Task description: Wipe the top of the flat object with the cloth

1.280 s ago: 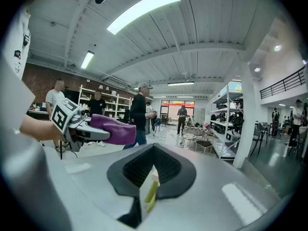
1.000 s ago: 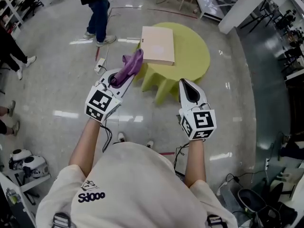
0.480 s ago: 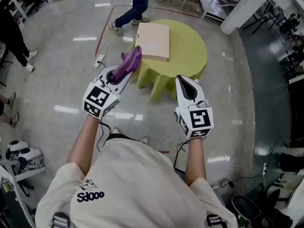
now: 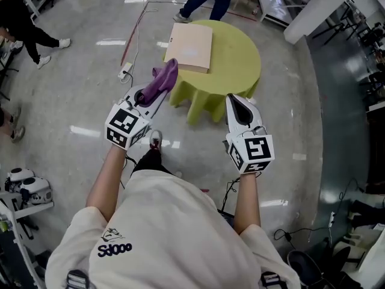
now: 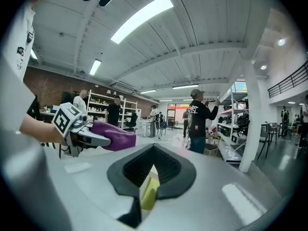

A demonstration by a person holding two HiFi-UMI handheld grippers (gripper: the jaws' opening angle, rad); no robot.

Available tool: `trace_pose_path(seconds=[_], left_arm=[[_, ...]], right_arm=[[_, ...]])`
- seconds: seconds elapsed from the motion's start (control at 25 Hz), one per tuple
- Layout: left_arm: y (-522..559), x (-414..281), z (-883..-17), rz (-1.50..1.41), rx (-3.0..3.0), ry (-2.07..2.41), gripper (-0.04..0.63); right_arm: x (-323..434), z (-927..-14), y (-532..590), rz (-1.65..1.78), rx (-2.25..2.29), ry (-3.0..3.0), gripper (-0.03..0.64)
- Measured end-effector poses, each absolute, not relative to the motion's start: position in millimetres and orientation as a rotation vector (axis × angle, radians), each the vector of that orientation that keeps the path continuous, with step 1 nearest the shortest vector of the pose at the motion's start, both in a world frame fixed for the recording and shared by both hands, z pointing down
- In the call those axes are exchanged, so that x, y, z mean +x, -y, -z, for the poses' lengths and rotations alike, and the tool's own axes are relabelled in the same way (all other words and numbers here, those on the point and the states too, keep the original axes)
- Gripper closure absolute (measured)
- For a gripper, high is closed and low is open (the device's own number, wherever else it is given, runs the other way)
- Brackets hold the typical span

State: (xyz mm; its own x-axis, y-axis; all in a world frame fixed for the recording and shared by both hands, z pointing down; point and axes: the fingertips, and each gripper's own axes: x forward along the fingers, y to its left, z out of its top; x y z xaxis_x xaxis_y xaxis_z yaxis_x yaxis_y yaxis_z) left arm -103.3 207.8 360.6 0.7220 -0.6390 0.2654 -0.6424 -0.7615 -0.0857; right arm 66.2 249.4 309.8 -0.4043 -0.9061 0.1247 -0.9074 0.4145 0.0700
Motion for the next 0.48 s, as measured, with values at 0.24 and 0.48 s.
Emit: trace_pose_path(seconds=[0.24,0.48], left_arm=[[-186.6,-99.4,-368.2,-0.452,2.904,1.080,0.529],[-134.3,-98.4,-374.6,-0.449,2.902,1.073,0.529]], right_arm=[[71.9,-319.6,-227.5,-0.070,1.649,2.541,0.607],[64.9,-329.4,-182.0,-0.092,1.606,2.551,0.607]])
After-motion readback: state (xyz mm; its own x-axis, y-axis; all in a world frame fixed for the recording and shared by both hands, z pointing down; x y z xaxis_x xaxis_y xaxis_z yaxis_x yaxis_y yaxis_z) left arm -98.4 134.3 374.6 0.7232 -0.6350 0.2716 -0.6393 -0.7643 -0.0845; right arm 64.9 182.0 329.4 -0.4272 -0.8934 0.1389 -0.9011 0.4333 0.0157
